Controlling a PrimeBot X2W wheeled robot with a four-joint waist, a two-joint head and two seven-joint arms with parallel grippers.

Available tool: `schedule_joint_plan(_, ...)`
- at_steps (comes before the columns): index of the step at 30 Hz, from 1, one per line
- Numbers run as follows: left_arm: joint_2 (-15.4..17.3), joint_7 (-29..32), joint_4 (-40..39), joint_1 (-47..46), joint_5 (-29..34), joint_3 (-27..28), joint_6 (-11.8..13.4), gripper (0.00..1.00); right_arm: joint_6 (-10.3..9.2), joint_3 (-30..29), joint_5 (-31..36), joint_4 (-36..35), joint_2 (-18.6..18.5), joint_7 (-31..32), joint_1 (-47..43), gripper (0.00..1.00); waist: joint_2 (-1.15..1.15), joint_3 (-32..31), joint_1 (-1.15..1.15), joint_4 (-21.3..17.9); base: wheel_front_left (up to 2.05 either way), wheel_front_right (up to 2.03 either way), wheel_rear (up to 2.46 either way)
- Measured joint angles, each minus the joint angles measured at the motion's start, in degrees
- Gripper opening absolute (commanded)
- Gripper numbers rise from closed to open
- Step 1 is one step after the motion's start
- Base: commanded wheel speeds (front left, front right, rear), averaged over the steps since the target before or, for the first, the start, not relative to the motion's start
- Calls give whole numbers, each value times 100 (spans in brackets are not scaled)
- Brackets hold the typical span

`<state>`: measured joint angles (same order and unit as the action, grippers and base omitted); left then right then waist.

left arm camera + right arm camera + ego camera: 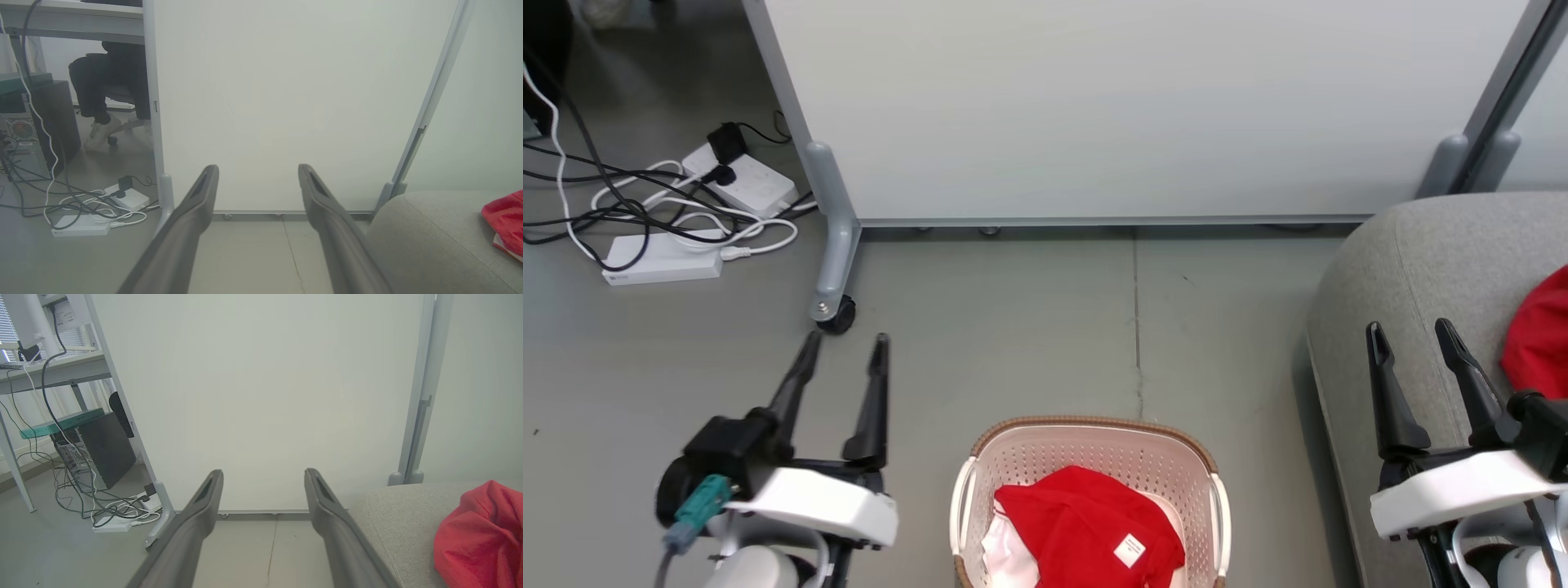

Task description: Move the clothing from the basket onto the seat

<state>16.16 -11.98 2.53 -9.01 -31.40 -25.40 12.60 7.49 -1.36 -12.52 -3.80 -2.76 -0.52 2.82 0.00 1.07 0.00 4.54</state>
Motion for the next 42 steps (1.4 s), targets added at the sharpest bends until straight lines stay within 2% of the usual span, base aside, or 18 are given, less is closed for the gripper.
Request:
schedule_joint_plan(6, 147, -171, -26, 339, -158, 492, 179, 100, 0, -35, 49, -8, -1, 89, -225, 100, 0, -169, 0, 134, 0, 0, 0)
schedule_joint_plan(14, 240, -278, -79, 735, -134, 861, 148, 100, 0, -96, 65, 62, 0, 107, -498, 100, 0, -271, 0, 85, 0, 0, 0)
schedule_joint_plan(26, 283, -300, -3, 981, 305, 860, -63, 100, 0, -100, 46, 31, -1, 149, -717, 100, 0, -397, 0, -25, 0, 0, 0)
schedule_joint_plan(42, 237, -301, 224, 968, 361, 814, -202, 100, 0, -85, 0, 1, -1, 143, -755, 100, 0, -374, 0, 15, 0, 0, 0)
